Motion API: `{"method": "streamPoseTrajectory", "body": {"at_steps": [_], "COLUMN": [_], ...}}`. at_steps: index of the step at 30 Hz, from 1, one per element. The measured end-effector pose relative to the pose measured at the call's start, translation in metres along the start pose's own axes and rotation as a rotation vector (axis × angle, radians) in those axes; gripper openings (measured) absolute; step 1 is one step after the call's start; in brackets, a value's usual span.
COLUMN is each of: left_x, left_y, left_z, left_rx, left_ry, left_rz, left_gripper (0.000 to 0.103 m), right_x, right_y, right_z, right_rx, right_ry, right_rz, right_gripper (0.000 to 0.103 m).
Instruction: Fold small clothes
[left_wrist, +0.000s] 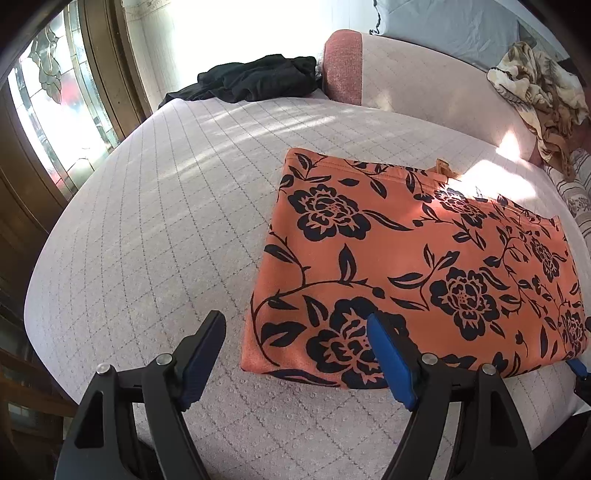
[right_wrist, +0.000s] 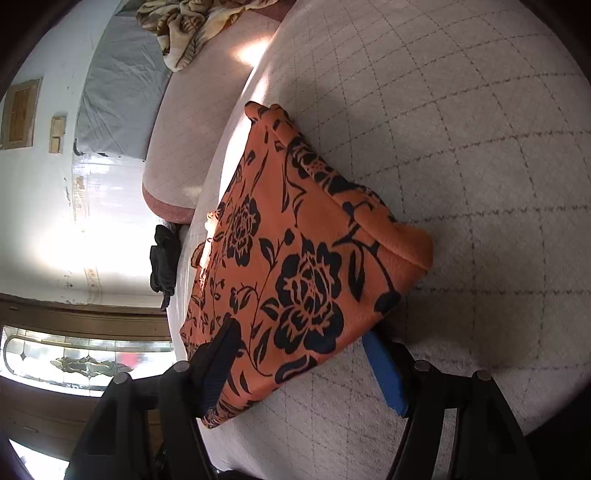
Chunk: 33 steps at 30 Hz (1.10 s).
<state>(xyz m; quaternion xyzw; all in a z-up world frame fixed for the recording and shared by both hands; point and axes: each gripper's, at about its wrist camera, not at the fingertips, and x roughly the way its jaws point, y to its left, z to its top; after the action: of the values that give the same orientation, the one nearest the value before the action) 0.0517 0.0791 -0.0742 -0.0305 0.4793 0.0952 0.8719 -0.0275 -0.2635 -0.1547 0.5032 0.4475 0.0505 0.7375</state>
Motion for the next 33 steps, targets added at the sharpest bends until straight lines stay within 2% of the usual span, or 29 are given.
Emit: {"method": "streamPoseTrajectory", "body": {"at_steps": [6,12,15,16,17,19,20,23,25,26,28,31,33], "left_x": [0.003,0.023,0.048,0.046,0.044,0.041,0.039,0.024,0.018,0.022,0.041,0.036,0.029], "left_y": [-0.025,-0.083,-0.111,-0.114,-0.116,-0.116,-0.114,-0.112,-0.116,-0.119,-0.125,-0.124,-0.123], "left_z": [0.012,0.015,0.005,0.001,0.0,0.003,0.006,0.011,0.01,0.009,0.002,0.001,0.004], "left_rx": [0.008,0.115,0.205,0.216,0.228,0.234,0.225,0.197,0.203,0.215,0.241,0.227,0.22], "left_ry": [-0.018,-0.004,0.041,0.001,-0.014,-0.002,0.005,-0.035,-0.069,-0.052,0.019,-0.004,-0.023], "left_rz": [-0.034,-0.091,-0.053,-0.039,-0.029,-0.027,-0.035,-0.074,-0.091,-0.096,-0.093,-0.091,-0.103], "left_gripper": [0.079,0.079,0.079,0.08,0.08,0.079,0.079,0.079,0.079,0.079,0.079,0.08,0.08], "right_x": [0.005,0.007,0.007,0.007,0.007,0.01,0.011,0.01,0.008,0.01,0.014,0.015,0.011], "right_y": [0.002,-0.004,-0.003,0.0,0.005,0.016,0.021,0.027,0.03,0.029,0.016,0.004,0.01], "right_z": [0.013,0.017,0.019,0.019,0.019,0.018,0.017,0.015,0.014,0.014,0.016,0.019,0.018], "right_rx": [0.025,0.032,0.017,-0.003,-0.037,-0.118,-0.156,-0.205,-0.234,-0.232,-0.15,-0.055,-0.079], "right_ry": [-0.047,-0.062,-0.063,-0.062,-0.064,-0.066,-0.067,-0.086,-0.096,-0.09,-0.07,-0.047,-0.063], "right_rz": [0.003,0.028,0.032,0.031,0.027,-0.01,-0.044,-0.084,-0.096,-0.105,-0.082,-0.021,-0.009], "right_gripper": [0.072,0.072,0.074,0.074,0.071,0.045,0.027,0.021,0.021,0.023,0.025,0.037,0.066]}}
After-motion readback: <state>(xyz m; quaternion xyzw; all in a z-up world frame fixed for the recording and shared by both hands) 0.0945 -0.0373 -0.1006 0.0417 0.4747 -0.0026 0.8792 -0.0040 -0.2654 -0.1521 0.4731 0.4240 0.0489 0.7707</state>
